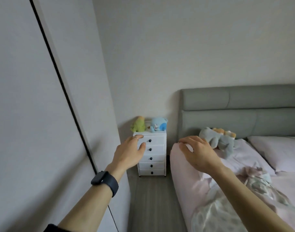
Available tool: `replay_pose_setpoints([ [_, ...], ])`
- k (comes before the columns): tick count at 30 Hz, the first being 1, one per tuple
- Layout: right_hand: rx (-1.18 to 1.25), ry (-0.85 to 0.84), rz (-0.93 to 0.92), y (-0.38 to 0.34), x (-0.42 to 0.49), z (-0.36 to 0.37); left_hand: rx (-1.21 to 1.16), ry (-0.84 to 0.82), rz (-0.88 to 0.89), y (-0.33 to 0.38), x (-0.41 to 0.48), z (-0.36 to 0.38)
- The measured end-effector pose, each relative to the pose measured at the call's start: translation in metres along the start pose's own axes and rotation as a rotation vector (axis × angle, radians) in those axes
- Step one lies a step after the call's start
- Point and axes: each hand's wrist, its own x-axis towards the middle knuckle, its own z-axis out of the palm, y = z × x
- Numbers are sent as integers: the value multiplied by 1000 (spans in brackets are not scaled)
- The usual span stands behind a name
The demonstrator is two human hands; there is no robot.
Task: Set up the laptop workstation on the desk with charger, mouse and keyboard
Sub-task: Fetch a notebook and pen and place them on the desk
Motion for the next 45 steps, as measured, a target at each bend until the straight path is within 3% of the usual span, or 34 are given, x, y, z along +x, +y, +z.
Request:
replay_pose_setpoints([
  [8,15,-128,54,60,161,83,-84,-100,-136,-57,147,81],
  [19,47,-337,225,123,332,258,-433,-428,-418,-170,349,244],
  [30,65,-744,469,177,414,396,-522,-851,-646,-234,429,352],
  [34,79,-823,517,197,446,431,-559,-841,-779,-254,450,375],
  [38,68,-797,510,217,487,453,-626,-782,-899,-264,483,399],
  [45,-64,-686,293,261,566,508,-793,-573,-1151,-273,564,460],
])
